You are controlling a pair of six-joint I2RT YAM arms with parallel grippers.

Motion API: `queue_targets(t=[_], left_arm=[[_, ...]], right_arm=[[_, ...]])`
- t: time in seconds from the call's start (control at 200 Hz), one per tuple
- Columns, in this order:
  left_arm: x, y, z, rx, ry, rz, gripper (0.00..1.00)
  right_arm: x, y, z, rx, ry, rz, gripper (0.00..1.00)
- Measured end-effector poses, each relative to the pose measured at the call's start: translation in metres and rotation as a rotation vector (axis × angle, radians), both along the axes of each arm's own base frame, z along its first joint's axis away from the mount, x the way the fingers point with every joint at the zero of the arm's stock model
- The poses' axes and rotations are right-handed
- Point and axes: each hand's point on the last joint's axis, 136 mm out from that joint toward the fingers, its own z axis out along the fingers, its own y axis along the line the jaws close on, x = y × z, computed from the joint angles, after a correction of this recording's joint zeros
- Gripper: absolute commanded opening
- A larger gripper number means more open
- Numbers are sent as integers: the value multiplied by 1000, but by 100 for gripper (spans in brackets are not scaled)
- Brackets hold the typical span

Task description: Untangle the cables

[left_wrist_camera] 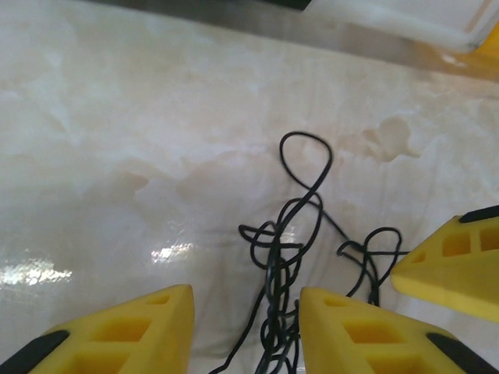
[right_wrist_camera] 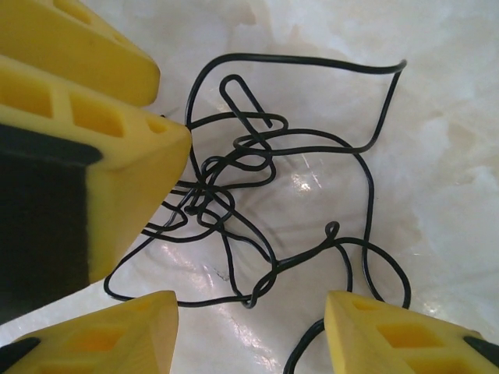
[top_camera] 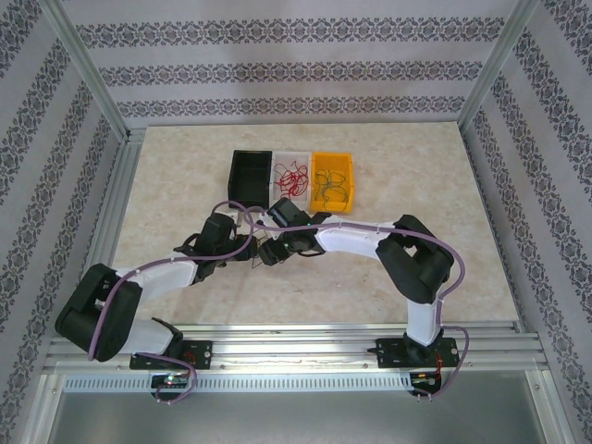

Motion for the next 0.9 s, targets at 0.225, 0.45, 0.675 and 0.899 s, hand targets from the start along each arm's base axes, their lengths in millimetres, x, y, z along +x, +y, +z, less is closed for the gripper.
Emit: queue_targets(t=[0.225,0.45,0.675,0.899], left_arm=[[-3,0,-15,17,42,-6,9],[-1,-1,-16,14,42,-4,0],[3,3,31,-75,-105,33,0],[0,54,65,-118,-247,257,0]], right_arm=[[1,-1,-4,-1,11,-3,51],[14,-8,-22,-35,42,-50,23],[33,-22,-27,-49,64,-167,0],[56,-75,-28,-31,94,-406,0]])
